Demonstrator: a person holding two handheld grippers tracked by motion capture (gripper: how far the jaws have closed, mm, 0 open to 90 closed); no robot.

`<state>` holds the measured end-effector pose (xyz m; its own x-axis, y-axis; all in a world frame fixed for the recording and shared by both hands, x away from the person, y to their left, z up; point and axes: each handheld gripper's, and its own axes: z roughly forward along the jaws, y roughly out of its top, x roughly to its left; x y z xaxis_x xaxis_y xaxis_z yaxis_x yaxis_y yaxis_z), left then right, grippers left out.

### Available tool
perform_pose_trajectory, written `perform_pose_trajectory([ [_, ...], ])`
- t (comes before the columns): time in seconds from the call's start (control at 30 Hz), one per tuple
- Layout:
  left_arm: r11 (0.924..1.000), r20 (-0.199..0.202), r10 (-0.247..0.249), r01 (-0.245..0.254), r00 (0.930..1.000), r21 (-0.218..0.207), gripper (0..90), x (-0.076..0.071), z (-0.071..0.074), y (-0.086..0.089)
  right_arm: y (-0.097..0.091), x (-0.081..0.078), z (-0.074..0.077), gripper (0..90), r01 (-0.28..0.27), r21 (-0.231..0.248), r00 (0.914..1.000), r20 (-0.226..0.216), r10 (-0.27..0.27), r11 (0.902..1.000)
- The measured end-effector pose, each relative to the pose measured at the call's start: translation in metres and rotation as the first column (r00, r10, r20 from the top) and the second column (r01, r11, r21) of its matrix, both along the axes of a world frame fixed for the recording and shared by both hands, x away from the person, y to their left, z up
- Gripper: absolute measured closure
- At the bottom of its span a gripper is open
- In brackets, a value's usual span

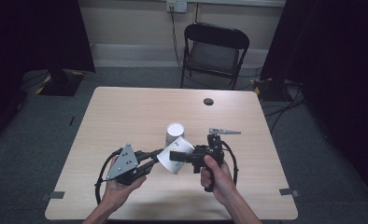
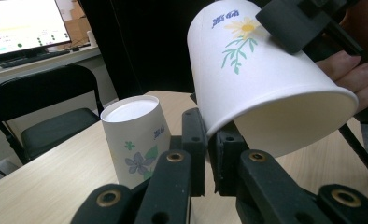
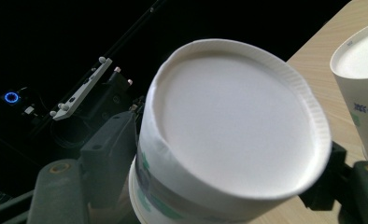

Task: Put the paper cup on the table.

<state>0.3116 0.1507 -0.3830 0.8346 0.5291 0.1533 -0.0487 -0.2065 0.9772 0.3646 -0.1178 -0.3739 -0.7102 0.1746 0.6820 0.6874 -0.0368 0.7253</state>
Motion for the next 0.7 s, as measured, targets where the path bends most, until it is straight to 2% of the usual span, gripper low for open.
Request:
perform_pose_trajectory([
  [0.23,0.9996,-0.028,-0.004,0.004,0.9996,-0.029,86.0,0.002,0.001,0.004,-0.003,0.000,0.002,16.7,0.001,0.022,0.9998,0.019,-0.002,0.9998],
  [0.37,0.9995,-0.050,-0.011,0.010,0.9987,-0.032,85.8,0.003,0.001,0.006,-0.005,-0.002,0.006,15.9,0.014,0.006,0.9984,0.055,-0.015,0.9999],
  [0.47,0.9985,-0.083,-0.029,0.025,0.9961,-0.048,85.8,0.004,0.001,0.008,-0.008,-0.003,0.008,15.5,0.016,-0.003,0.9967,0.079,-0.015,0.9999],
  [0.57,0.9985,-0.097,-0.033,0.029,0.9947,-0.047,85.9,0.005,0.002,0.010,-0.009,-0.004,0.010,14.6,0.016,-0.029,0.9949,0.100,-0.013,0.9994],
  [0.7,0.9969,-0.121,-0.052,0.044,0.9914,-0.065,85.9,0.006,0.004,0.011,-0.013,-0.006,0.012,14.6,0.025,-0.027,0.9921,0.124,-0.021,0.9993],
])
